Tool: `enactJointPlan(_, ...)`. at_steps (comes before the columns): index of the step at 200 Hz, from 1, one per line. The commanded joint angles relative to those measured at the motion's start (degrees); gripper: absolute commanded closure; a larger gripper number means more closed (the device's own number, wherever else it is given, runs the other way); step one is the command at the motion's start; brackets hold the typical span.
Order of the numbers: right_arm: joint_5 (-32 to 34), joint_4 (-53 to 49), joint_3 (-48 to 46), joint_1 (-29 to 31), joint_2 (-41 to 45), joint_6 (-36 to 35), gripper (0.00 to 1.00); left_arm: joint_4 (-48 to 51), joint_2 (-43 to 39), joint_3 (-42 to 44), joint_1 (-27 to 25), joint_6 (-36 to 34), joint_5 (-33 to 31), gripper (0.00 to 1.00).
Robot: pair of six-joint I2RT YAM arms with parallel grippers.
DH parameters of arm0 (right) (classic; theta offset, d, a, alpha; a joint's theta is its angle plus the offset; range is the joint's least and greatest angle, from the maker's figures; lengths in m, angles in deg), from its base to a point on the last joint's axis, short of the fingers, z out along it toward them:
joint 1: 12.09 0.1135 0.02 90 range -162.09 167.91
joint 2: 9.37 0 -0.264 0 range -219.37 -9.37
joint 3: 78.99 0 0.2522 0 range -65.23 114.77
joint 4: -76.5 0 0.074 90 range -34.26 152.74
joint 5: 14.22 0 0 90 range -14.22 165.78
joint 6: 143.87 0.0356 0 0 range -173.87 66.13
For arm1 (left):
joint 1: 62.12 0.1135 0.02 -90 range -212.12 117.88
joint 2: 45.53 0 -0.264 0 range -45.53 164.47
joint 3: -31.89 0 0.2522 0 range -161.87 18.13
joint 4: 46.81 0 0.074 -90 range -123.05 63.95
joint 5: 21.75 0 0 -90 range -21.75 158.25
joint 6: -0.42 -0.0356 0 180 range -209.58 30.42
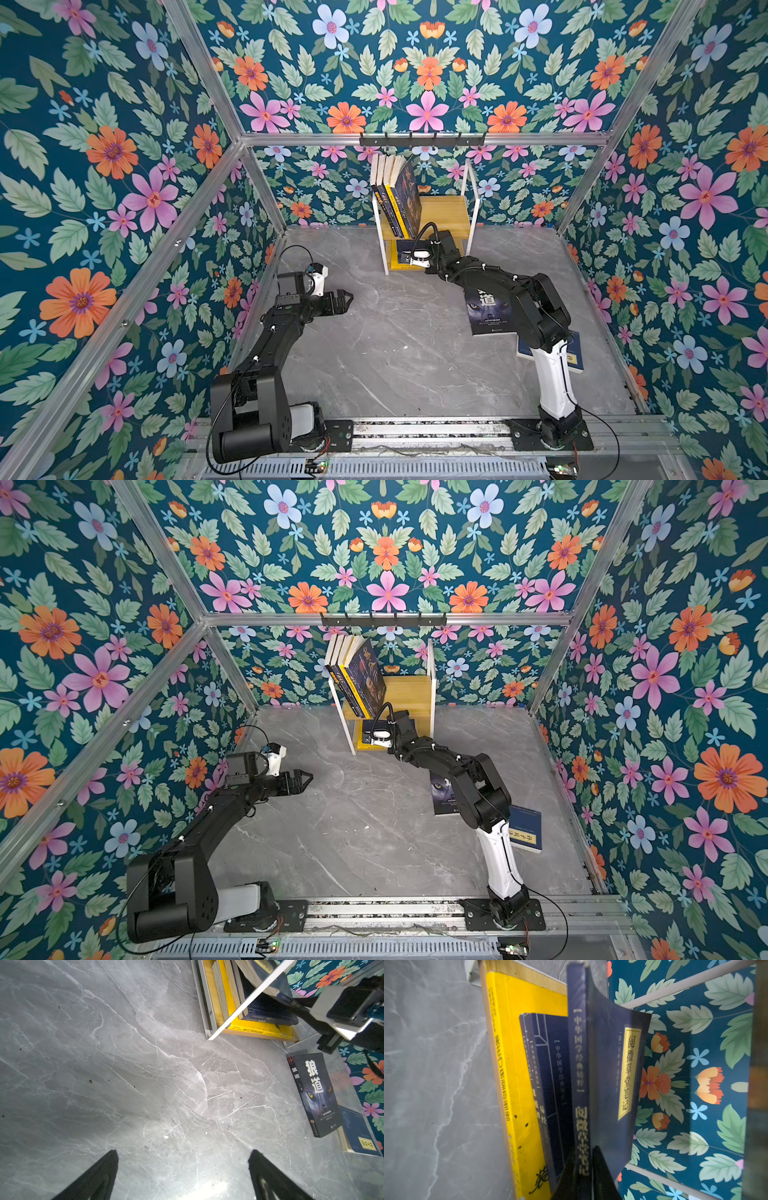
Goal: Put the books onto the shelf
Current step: 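Insert the blue book onto the lower shelf beside the yellow book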
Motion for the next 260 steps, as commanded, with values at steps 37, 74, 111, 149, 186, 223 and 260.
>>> enactJointPlan(37, -2.5, -6.1, 0.65, 0.0, 2.25, 0.9, 0.5, -0.07, -0.08, -0.47, 0.07, -0.98, -0.17, 0.0)
enactJointPlan(74, -4.94, -15.48, 2.39, -0.08, 5.29, 2.97, 0.36, -0.19, -0.09, -0.4, 0.09, -0.81, 0.22, 0.0)
enactJointPlan(111, -7.58, -20.71, 2.9, -1.14, 6.97, 6.07, 0.35, -0.46, -0.08, -0.26, 0.0, -0.47, 0.54, 0.0)
enactJointPlan(149, -9.44, -21.91, 5.18, -2.53, 4.94, 7.6, 0.41, -0.53, 0.1, -0.17, 0.02, -0.38, -0.03, 0.0)
enactJointPlan(186, -10.32, -21.95, 7.64, -2.9, 2.37, 8.58, 0.5, -0.3, 0.01, -0.21, 0.19, -0.58, -0.46, 0.0)
enactJointPlan(223, -9.61, -20.67, 10.51, -3.29, -0.44, 9.69, 0.53, -0.1, 0.09, -0.24, 0.48, -0.72, -0.33, 0.0)
enactJointPlan(260, -10.0, -21.1, 12.2, -3.43, -2.06, 10.28, 0.56, -0.12, 0.45, -0.44, 0.48, -0.63, -0.04, 0.0)
